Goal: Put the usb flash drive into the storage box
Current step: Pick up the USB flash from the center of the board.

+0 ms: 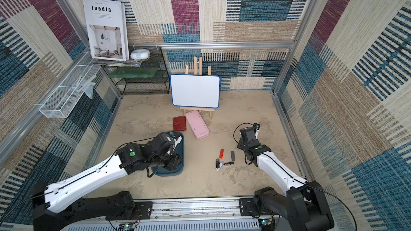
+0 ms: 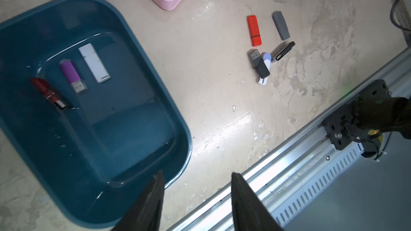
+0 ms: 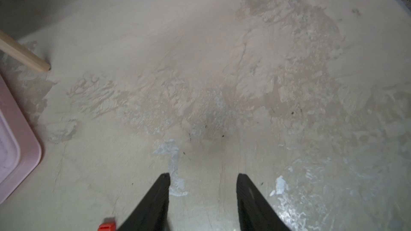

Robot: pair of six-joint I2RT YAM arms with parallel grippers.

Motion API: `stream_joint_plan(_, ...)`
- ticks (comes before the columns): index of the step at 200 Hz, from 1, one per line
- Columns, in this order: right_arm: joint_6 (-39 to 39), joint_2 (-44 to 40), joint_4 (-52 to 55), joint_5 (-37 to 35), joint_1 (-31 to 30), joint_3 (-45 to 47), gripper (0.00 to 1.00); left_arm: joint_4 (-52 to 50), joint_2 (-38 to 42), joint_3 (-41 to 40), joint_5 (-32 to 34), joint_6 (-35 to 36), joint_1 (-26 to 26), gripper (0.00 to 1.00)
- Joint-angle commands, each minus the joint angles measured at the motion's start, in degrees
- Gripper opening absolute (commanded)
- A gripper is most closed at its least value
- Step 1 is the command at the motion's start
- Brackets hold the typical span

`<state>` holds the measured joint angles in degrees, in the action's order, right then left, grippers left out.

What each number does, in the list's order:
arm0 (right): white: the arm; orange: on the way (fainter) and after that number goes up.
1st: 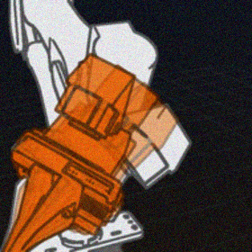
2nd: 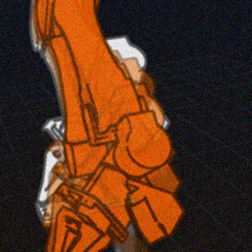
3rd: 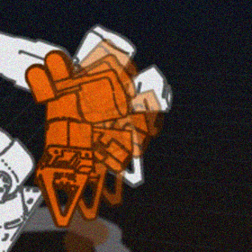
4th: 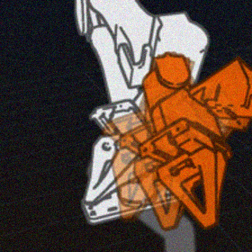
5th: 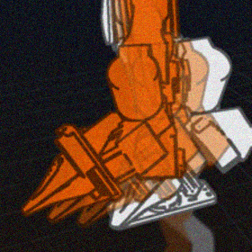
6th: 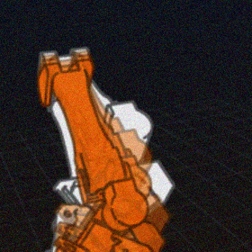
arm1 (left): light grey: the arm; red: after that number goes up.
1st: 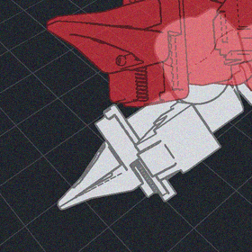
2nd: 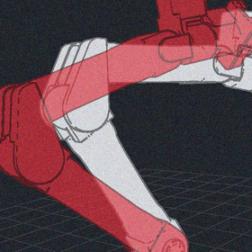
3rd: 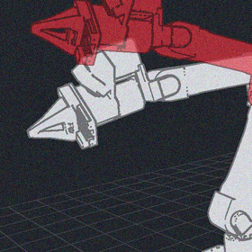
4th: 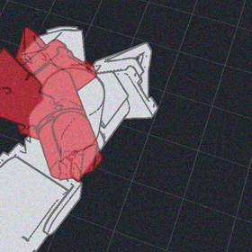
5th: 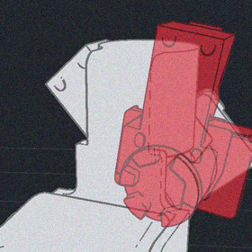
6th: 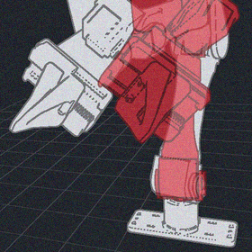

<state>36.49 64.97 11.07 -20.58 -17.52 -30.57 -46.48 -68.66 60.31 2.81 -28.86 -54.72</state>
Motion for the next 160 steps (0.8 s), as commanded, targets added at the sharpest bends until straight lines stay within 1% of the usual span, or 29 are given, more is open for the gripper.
stream_joint_plan(1, 3.1, 0.0, -6.9, -2.5, 0.7, 3.6, 0.54, 4.7, -9.2, 4.4, 3.5, -3.9, -2.8, 0.53)
stream_joint_plan(30, 5.0, -1.3, -8.0, -3.6, 2.3, 5.9, 0.54, 6.5, -24.2, 14.0, 2.5, -4.2, -5.4, 0.52)
stream_joint_plan(50, 5.7, -4.7, -8.9, -5.1, 2.4, 7.9, 0.54, 6.4, -34.0, 21.5, 1.6, -3.8, -6.2, 0.53)
stream_joint_plan(68, 6.4, -8.0, -8.8, -6.4, 2.5, 9.2, 0.54, 4.7, -41.9, 28.2, 1.0, -4.1, -6.3, 0.51)
stream_joint_plan(95, 6.7, -9.6, -9.4, -5.9, 2.5, 10.4, 0.55, 3.9, -48.7, 34.7, 1.6, -4.6, -6.3, 0.51)
stream_joint_plan(112, 6.9, -8.7, -9.6, -5.7, 2.5, 10.2, 0.55, 1.7, -52.8, 39.6, 2.4, -4.6, -6.2, 0.51)
stream_joint_plan(128, 7.0, -7.7, -9.6, -5.8, 2.5, 9.8, 0.55, -0.2, -56.4, 43.9, 1.8, -4.4, -6.2, 0.50)
stream_joint_plan(160, 7.1, -7.0, -9.5, -5.9, 2.5, 9.6, 0.55, -1.8, -61.1, 47.7, 1.6, -5.8, -5.8, 0.48)
